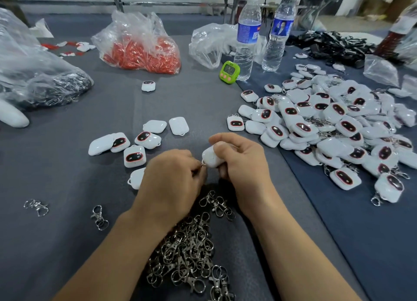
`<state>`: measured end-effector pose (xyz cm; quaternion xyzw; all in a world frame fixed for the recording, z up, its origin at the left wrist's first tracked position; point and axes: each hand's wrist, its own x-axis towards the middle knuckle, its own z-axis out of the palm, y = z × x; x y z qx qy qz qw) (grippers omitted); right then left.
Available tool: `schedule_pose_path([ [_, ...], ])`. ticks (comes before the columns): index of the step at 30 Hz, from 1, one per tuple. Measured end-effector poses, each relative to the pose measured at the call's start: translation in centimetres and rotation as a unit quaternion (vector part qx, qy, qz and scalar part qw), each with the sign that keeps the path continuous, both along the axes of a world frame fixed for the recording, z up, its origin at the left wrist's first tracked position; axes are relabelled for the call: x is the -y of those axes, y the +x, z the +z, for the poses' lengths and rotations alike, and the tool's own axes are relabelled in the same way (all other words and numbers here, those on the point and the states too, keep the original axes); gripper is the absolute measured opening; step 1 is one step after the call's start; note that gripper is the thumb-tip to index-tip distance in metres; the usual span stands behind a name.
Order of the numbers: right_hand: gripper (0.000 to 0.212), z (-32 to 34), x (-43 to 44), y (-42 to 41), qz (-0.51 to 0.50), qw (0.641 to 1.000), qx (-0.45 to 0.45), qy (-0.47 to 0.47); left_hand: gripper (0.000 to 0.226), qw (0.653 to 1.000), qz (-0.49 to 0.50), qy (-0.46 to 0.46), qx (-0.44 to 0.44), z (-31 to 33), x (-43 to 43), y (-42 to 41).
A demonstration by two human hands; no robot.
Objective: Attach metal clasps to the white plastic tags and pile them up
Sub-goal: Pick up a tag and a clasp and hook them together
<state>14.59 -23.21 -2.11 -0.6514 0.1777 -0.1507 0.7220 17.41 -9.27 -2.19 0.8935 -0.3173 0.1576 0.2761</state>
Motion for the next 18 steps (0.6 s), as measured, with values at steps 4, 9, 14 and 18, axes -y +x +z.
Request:
schedule_pose_path([
  [4, 0.021, -0.7, -0.3, 0.1, -0.028, 0.989, -0.014, -0.145, 0.03, 0.993, 0.021, 0.09, 0.071, -0.5, 0.4, -0.4],
  [9, 0.021, 0.3, 0.0, 0.0, -0.018, 0.999, -0.016, 0.043, 0.029, 0.991, 0.044, -0.084, -0.091, -0.4, 0.6, -0.5],
  [14, 0.021, 1.2, 0.5, 0.0, -0.008, 0.972, -0.027, 0.235, 0.017, 0.924, -0.011, -0.282, -0.258, 0.2, 1.0, -0.3],
  [18, 0.018, 1.2, 0.5, 0.1, -0.006, 0.971, -0.032, 0.237, 0.02, 0.91, -0.003, -0.308, -0.278, 0.3, 1.5, -0.6],
])
